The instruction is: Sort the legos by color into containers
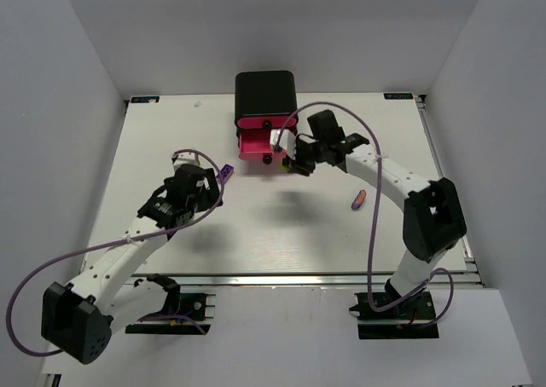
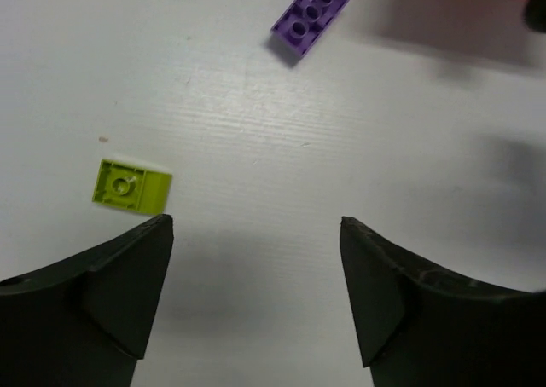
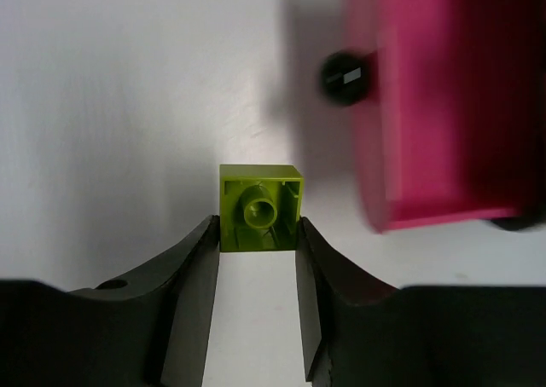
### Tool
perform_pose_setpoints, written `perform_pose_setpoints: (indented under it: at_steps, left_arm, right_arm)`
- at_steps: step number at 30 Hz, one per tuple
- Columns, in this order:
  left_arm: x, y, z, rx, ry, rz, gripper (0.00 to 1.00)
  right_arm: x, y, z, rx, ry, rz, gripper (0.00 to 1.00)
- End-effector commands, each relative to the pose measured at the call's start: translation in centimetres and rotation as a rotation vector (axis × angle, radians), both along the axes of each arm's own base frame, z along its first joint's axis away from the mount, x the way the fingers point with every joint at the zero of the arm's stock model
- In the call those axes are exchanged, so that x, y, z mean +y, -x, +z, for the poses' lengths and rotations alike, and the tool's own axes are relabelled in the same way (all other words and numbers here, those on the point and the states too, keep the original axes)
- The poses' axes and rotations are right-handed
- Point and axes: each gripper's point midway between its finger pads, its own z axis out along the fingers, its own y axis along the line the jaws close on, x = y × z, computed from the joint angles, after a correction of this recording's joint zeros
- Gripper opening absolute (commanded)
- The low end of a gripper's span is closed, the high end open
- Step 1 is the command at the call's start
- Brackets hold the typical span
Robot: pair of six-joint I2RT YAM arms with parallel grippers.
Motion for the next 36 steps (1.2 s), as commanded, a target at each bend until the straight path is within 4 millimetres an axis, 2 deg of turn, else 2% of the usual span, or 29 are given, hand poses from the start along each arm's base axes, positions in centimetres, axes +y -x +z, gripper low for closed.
perform_pose_setpoints:
  at_steps: [1, 4, 5, 6, 7, 8, 9, 10, 11, 13, 16, 19, 21, 22, 23, 25, 27, 28, 30, 31, 32, 33, 34, 35, 36]
  left_arm:
    - [0.6, 0.1, 0.0, 0.062, 0.046, 0.1, 0.91]
    - [0.7, 0.2, -0.6, 0.11, 0.084, 0.148, 0.97]
    - [0.9, 0.2, -0.5, 0.11, 0.1, 0.163, 0.98]
    - [1.1, 0.2, -0.5, 0.111, 0.115, 0.182, 0.98]
    - [0.8, 0.3, -0.4, 0.113, 0.143, 0.189, 0.98]
    - [0.9, 0.3, -0.3, 0.111, 0.161, 0.203, 0.98]
    - [1.1, 0.3, -0.3, 0.112, 0.177, 0.218, 0.98]
    - [0.9, 0.4, -0.4, 0.116, 0.194, 0.225, 0.98]
    - [1.0, 0.4, -0.6, 0.126, 0.208, 0.23, 0.98]
    - [1.7, 0.2, -0.9, 0.131, 0.211, 0.262, 0.98]
    - [2.5, 0.0, -1.6, 0.14, 0.23, 0.303, 0.98]
    - [2.5, -0.2, -2.6, 0.171, 0.276, 0.319, 0.98]
    - [2.3, -0.3, -3.1, 0.188, 0.311, 0.323, 0.98]
    - [2.4, -0.3, -3.4, 0.197, 0.323, 0.33, 0.98]
    - [2.7, -0.2, -3.8, 0.207, 0.33, 0.347, 0.98]
    - [2.9, -0.3, -4.2, 0.215, 0.354, 0.363, 0.98]
    - [3.0, -0.3, -4.5, 0.225, 0.369, 0.38, 0.98]
    - [3.4, -0.4, -4.7, 0.23, 0.37, 0.397, 0.98]
    - [3.7, -0.3, -5.2, 0.239, 0.378, 0.417, 0.98]
    - [4.0, -0.4, -5.3, 0.236, 0.387, 0.432, 0.98]
    - [4.2, -0.5, -5.6, 0.239, 0.396, 0.445, 0.97]
    - [3.9, -0.4, -5.8, 0.248, 0.416, 0.445, 0.96]
    - [4.1, -0.4, -6.1, 0.254, 0.426, 0.459, 0.96]
    - [3.9, -0.5, -6.5, 0.265, 0.434, 0.462, 0.95]
    - [4.2, -0.4, -7.0, 0.277, 0.439, 0.481, 0.95]
  right_arm:
    - [2.3, -3.6, 9.9, -0.148, -0.221, -0.207, 0.0]
    - [2.7, -6.3, 11.1, -0.205, -0.225, -0.296, 0.02]
    - [2.9, -7.1, 10.1, -0.194, -0.205, -0.313, 0.03]
    - [2.9, -7.9, 10.1, -0.203, -0.195, -0.343, 0.05]
    - [3.3, -8.6, 10.9, -0.221, -0.205, -0.357, 0.06]
    - [3.4, -9.2, 10.9, -0.224, -0.203, -0.376, 0.09]
    - [3.6, -9.8, 9.8, -0.212, -0.187, -0.389, 0.11]
    - [3.8, -10.5, 10.4, -0.23, -0.195, -0.399, 0.14]
    - [4.0, -11.0, 9.4, -0.223, -0.178, -0.408, 0.19]
    - [4.3, -11.9, 9.7, -0.239, -0.183, -0.427, 0.26]
    - [4.2, -12.8, 8.9, -0.244, -0.167, -0.444, 0.32]
    - [4.2, -13.2, 8.1, -0.243, -0.152, -0.453, 0.37]
    - [4.3, -13.1, 7.9, -0.238, -0.146, -0.451, 0.43]
    - [4.3, -13.1, 7.8, -0.235, -0.145, -0.449, 0.51]
    - [4.3, -12.9, 7.6, -0.223, -0.142, -0.447, 0.55]
    - [4.3, -12.4, 8.3, -0.219, -0.156, -0.439, 0.63]
    - [4.2, -12.0, 8.6, -0.206, -0.167, -0.43, 0.64]
    - [4.1, -11.7, 9.9, -0.217, -0.189, -0.429, 0.64]
    - [3.6, -10.7, 10.0, -0.2, -0.203, -0.428, 0.64]
    - [3.1, -10.0, 12.1, -0.22, -0.243, -0.426, 0.64]
    - [2.7, -9.4, 12.5, -0.204, -0.268, -0.426, 0.64]
    - [2.4, -8.2, 11.8, -0.182, -0.279, -0.422, 0.64]
    - [1.8, -7.0, 14.3, -0.196, -0.333, -0.418, 0.63]
    - [1.5, -6.1, 14.6, -0.17, -0.361, -0.41, 0.64]
    - [0.9, -4.9, 13.6, -0.119, -0.372, -0.43, 0.68]
